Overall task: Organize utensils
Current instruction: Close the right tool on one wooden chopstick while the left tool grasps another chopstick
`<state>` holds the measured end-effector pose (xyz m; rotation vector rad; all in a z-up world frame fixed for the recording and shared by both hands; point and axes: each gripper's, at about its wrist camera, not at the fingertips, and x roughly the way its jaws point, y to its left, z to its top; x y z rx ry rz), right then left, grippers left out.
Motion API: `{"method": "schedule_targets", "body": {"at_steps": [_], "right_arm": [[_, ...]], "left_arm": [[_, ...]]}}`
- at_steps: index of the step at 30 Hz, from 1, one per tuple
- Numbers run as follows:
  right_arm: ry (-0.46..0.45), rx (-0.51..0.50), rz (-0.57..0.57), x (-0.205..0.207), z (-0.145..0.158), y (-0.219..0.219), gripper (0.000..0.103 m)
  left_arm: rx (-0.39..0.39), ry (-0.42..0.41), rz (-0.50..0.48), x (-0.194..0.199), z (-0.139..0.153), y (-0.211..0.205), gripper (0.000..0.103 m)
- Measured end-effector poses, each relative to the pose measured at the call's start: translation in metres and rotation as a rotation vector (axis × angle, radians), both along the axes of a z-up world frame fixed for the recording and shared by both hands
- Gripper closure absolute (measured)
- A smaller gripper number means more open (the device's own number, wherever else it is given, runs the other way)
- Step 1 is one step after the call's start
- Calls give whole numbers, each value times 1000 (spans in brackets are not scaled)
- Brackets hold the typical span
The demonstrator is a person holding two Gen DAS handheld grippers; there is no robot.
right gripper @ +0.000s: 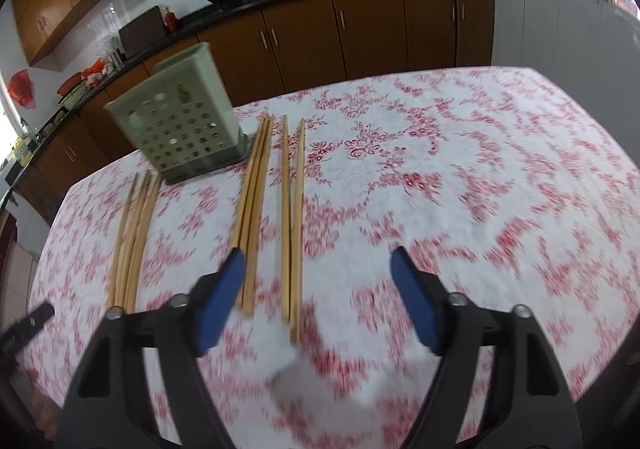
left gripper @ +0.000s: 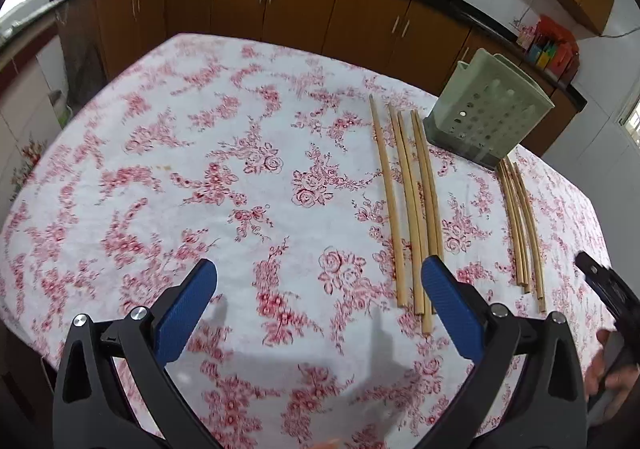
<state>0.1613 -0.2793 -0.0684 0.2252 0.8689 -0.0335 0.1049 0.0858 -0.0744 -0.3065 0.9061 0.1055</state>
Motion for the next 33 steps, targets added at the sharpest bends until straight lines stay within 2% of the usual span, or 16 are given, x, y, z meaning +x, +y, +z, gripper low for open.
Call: {"method": "schedule_targets", "body": {"at_steps": [5, 10, 13, 15, 21, 24, 28, 33], "right_arm": [[79, 4, 33, 44, -19, 7, 68], [129, -20, 50, 67, -40, 14, 79], [110, -60, 58, 68, -42, 18, 84], [96, -96, 61, 67, -43, 19, 94], [79, -84, -46, 63, -46, -17, 95], [81, -76, -54, 61, -47, -27, 95], [73, -99, -45, 58, -47, -25, 95], [62, -112, -30, 57, -46, -20, 95]], "left_arm": [[-23, 4, -24, 17, -7, 0, 2], [-14, -3, -58, 29, -9, -6, 5], [-11, 0, -71, 38, -12, -7, 17], [-8, 7, -84, 44, -15, -10, 27], [18, 22, -136, 58, -22, -23, 45], [25, 31, -171, 68, -25, -33, 52], [37, 39, -201, 79, -27, -45, 55], [112, 56, -214, 86, -33, -55, 78]]}}
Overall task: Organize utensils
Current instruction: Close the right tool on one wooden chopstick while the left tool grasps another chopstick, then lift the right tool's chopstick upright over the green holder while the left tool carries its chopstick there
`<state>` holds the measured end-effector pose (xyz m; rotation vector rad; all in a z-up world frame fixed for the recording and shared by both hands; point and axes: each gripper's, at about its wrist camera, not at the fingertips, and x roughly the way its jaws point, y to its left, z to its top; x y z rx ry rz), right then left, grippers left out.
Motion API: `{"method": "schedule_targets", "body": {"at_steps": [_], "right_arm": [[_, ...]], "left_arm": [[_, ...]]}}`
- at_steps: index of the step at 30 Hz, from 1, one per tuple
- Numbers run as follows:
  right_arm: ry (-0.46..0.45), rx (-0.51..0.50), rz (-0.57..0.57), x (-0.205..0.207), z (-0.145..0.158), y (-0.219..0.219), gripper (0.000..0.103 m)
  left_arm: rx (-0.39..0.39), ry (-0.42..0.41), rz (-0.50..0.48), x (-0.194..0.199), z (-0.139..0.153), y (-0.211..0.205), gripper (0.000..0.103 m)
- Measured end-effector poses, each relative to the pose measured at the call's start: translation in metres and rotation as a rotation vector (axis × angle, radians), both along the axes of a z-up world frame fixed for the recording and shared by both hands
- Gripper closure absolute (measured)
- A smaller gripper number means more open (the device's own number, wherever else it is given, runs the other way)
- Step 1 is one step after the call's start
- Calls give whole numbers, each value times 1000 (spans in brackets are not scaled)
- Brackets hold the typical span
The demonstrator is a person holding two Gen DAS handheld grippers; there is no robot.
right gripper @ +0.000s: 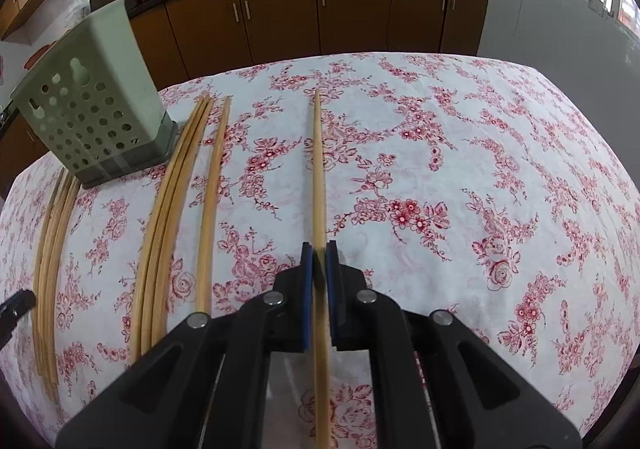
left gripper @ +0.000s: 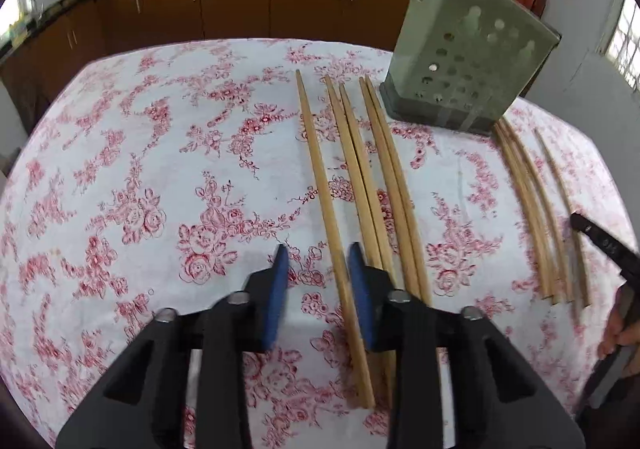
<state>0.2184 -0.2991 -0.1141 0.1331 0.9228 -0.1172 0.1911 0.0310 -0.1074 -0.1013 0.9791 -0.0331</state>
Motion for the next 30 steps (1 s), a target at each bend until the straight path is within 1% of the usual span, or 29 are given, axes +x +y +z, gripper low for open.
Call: {"method": "schedule_targets", "body": {"at_steps": [1, 3, 7, 10, 13, 18, 22, 28, 30], "right_arm": [[-1, 2, 3, 0, 0, 1, 95], [-4, 6, 9, 3, -1, 2, 95], [-11, 9, 21, 7, 0, 2, 95], [-21, 5, 6, 10, -1, -4, 95], [-24, 6, 8, 8, -1, -8, 95], [-29, -9, 21, -1, -1, -6, 93], [-32, -9, 26, -8, -1, -3, 93], [-43, -14, 30, -19, -2, -1, 93], [-48, -17, 30, -22, -2, -1, 92]], "left_arm": [[14, -1, 0, 1, 0, 0, 82], [38, -5, 12, 4, 0, 3, 95], [71, -13, 57, 19, 1, 21, 95], [82, -24, 93, 30, 1, 39, 95], [62, -33, 64, 31, 2, 48, 95], [86, -75, -1, 15, -2, 43, 93], [73, -88, -4, 5, -2, 42, 91], [86, -99, -7, 2, -3, 40, 90], [78, -99, -4, -1, -3, 42, 90]]}}
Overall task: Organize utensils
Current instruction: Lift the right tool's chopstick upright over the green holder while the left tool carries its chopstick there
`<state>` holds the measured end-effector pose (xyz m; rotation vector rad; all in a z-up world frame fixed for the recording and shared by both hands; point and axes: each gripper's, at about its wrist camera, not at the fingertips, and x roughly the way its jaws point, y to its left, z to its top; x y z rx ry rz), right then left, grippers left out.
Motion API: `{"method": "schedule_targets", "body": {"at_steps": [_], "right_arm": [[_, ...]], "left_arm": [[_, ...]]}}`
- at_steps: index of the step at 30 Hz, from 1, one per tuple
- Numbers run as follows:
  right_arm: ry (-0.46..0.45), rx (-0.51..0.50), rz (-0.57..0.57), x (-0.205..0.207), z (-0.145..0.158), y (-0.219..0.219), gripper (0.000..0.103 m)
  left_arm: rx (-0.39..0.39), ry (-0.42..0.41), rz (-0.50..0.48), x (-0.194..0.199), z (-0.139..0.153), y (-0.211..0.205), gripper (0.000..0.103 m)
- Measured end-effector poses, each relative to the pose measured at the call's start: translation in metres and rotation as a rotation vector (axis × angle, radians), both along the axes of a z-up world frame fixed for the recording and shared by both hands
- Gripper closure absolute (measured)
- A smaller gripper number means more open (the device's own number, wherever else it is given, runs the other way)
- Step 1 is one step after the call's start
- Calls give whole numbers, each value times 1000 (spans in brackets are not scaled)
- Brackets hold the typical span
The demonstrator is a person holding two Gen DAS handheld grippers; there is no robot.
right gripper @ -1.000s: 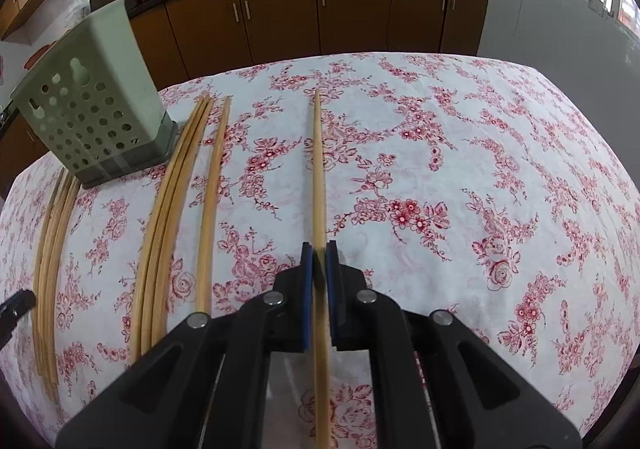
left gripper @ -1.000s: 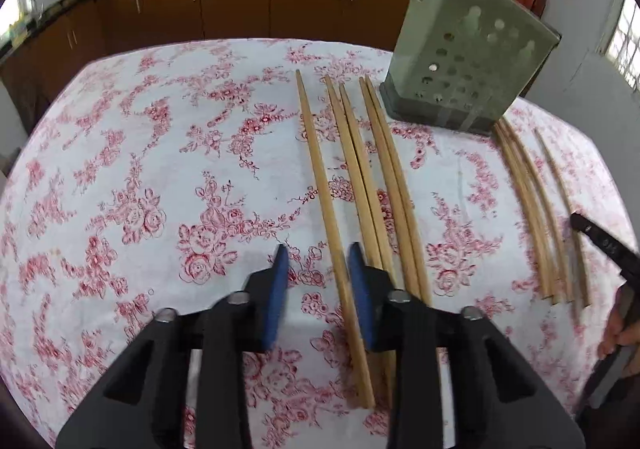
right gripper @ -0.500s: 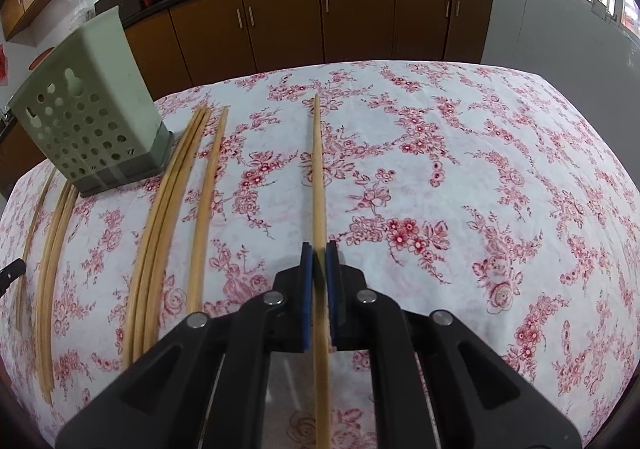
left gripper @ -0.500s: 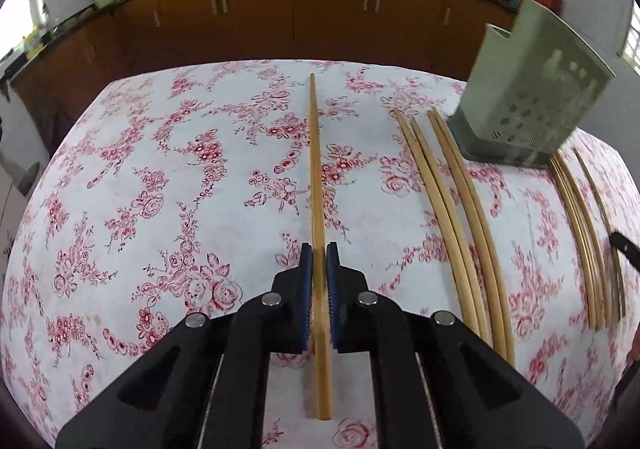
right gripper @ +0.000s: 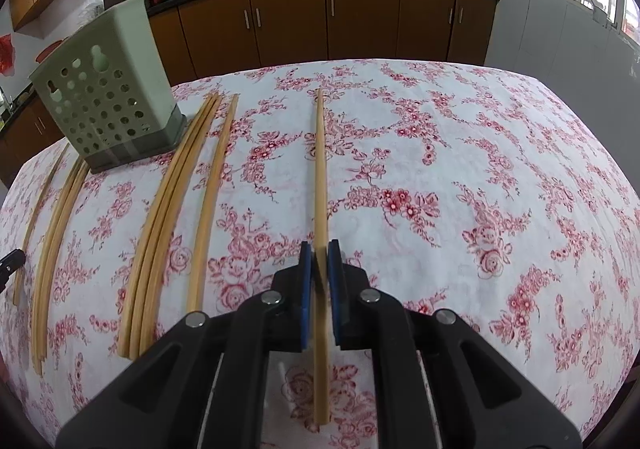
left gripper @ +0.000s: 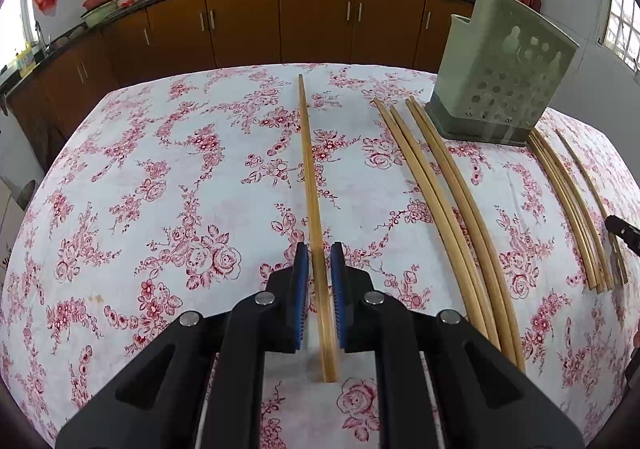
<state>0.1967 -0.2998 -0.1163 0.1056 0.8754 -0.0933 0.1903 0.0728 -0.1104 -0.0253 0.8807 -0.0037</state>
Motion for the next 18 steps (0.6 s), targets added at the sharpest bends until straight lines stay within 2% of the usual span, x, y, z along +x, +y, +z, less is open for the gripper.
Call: {"method": "schedule_targets", "body": {"at_steps": [13, 18], "right_arm": [[-6, 13, 8, -15, 0, 0, 94], [-27, 22, 18, -24, 8, -2, 95]], "left_arm": [[20, 3, 5, -12, 0, 1, 90], [36, 12, 5, -14, 0, -1, 96]]}}
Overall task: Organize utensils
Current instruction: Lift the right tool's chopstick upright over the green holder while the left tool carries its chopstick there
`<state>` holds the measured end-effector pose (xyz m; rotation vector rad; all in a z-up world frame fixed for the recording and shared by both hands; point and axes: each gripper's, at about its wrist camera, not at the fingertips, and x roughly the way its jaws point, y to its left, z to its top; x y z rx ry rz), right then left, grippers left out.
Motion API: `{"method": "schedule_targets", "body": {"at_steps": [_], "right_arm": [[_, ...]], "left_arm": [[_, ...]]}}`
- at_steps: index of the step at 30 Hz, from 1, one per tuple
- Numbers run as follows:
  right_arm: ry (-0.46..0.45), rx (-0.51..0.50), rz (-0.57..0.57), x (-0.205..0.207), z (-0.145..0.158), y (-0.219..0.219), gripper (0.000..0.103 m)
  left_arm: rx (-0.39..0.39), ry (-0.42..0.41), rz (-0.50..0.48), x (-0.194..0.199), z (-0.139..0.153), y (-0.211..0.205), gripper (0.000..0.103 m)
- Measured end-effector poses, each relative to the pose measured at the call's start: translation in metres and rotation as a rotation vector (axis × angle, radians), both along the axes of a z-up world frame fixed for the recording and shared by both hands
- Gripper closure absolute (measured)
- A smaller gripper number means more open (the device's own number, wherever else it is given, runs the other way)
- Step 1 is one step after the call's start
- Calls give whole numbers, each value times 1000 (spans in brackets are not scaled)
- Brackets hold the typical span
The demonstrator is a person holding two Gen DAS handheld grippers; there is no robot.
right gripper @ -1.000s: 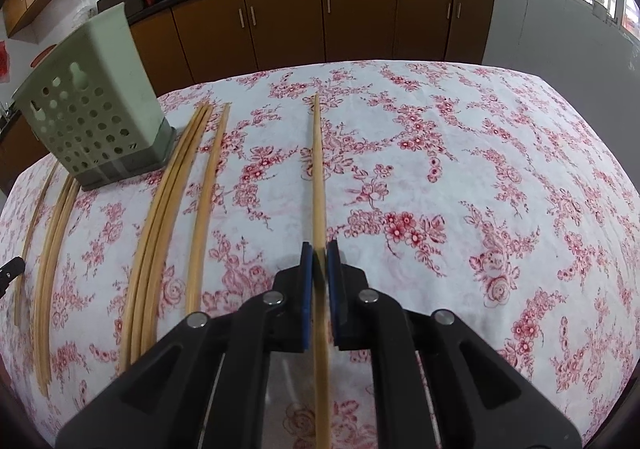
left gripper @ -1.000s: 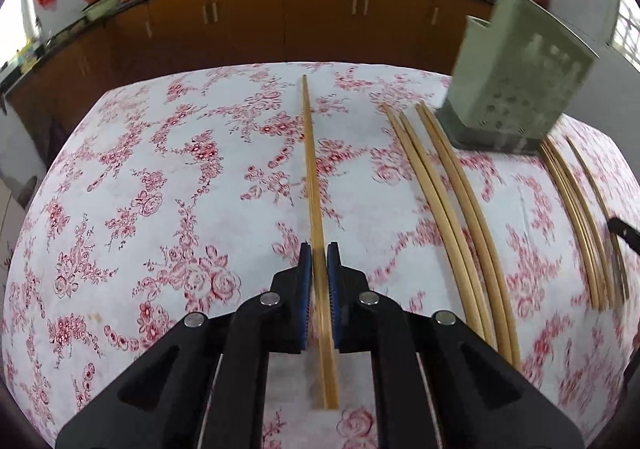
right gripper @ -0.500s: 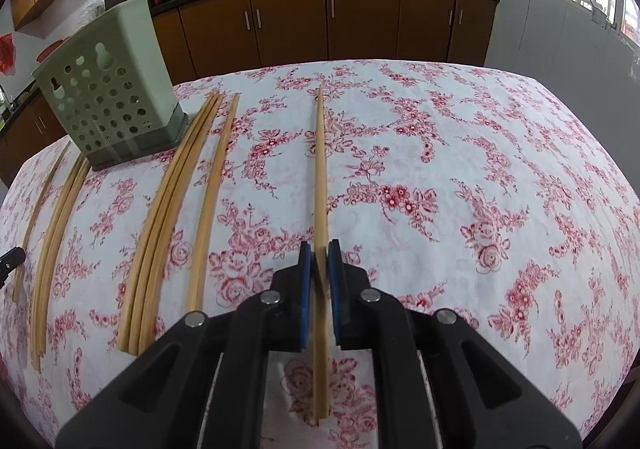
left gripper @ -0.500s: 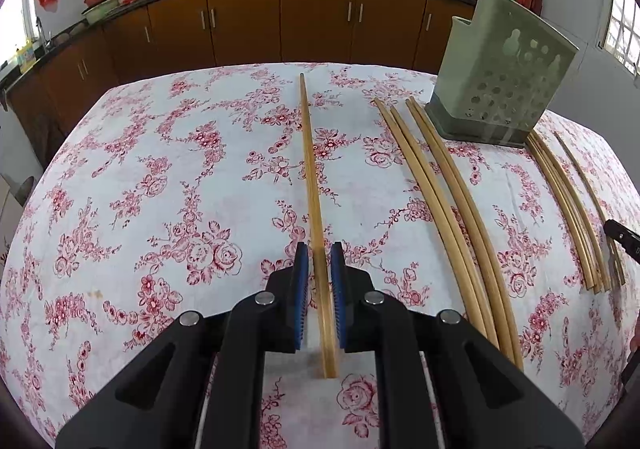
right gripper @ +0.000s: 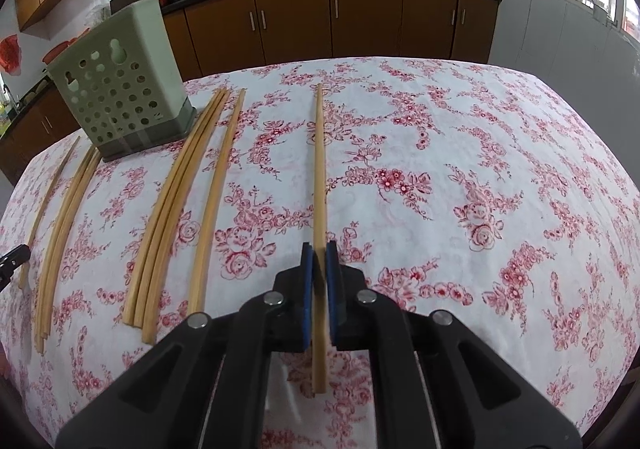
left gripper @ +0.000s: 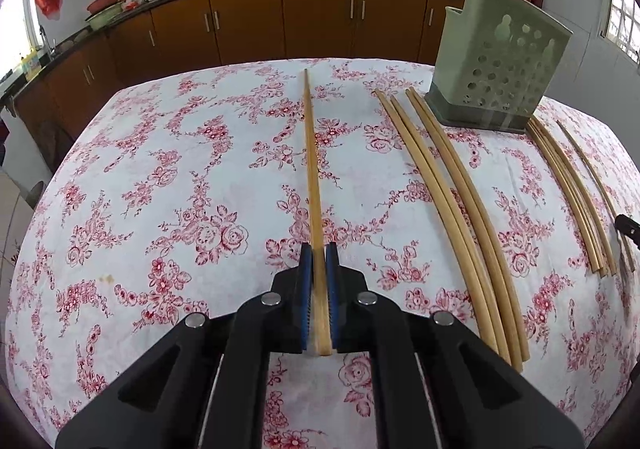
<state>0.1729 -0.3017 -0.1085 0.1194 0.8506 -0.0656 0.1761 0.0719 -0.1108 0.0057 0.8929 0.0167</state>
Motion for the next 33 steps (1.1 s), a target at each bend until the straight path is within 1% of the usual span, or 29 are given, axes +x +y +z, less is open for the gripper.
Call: {"method": "schedule_targets", "body": {"at_steps": [2, 4, 7, 15, 17, 20, 24, 29, 33], "right_arm": [[-29, 0, 1, -7, 10, -1, 95], [-71, -2, 1, -15, 24, -4, 95], [-133, -7, -1, -24, 47, -8, 95], [-300, 17, -18, -40, 104, -20, 95], [-337, 26, -15, -41, 117, -22, 95], [-368, 26, -12, -41, 128, -23, 95], [-387, 32, -14, -36, 137, -22, 95], [-394, 28, -13, -32, 141, -19, 95], [-416, 19, 0, -26, 157, -19, 96]], "left_arm": [[-8, 12, 1, -3, 2, 2, 96], [-6, -5, 2, -8, 8, 3, 96], [-24, -59, 1, -16, 27, 5, 96], [-97, -264, 12, -33, 100, 14, 96], [-116, -311, 11, -36, 117, 16, 96], [-136, -356, 2, -38, 136, 16, 96], [-136, -385, 4, -36, 149, 16, 96], [-131, -391, 13, -31, 152, 17, 96], [-124, -401, 29, -28, 159, 19, 96]]}}
